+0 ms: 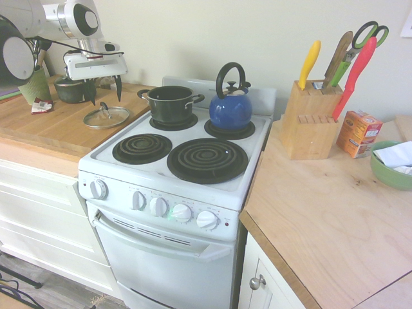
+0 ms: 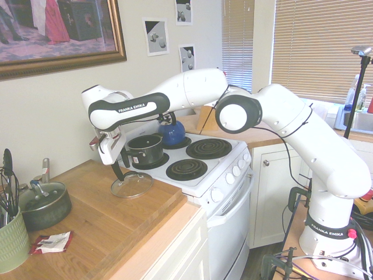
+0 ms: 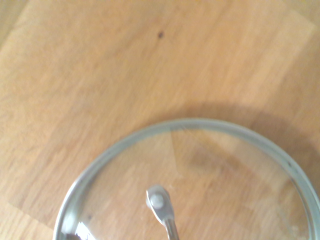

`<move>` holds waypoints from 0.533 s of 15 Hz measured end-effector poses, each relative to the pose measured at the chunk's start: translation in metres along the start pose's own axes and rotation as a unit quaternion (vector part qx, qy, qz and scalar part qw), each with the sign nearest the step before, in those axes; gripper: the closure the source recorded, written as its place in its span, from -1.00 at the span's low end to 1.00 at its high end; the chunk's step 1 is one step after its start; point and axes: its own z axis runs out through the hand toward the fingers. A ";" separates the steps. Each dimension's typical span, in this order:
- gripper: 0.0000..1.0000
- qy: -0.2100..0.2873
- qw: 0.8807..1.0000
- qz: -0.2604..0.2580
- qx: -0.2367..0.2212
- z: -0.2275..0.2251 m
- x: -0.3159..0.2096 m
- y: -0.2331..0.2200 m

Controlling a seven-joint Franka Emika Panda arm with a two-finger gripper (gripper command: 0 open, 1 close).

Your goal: Cover the lid of the pot

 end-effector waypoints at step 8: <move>-1.00 -0.010 1.000 -0.015 -0.004 0.011 0.006 0.004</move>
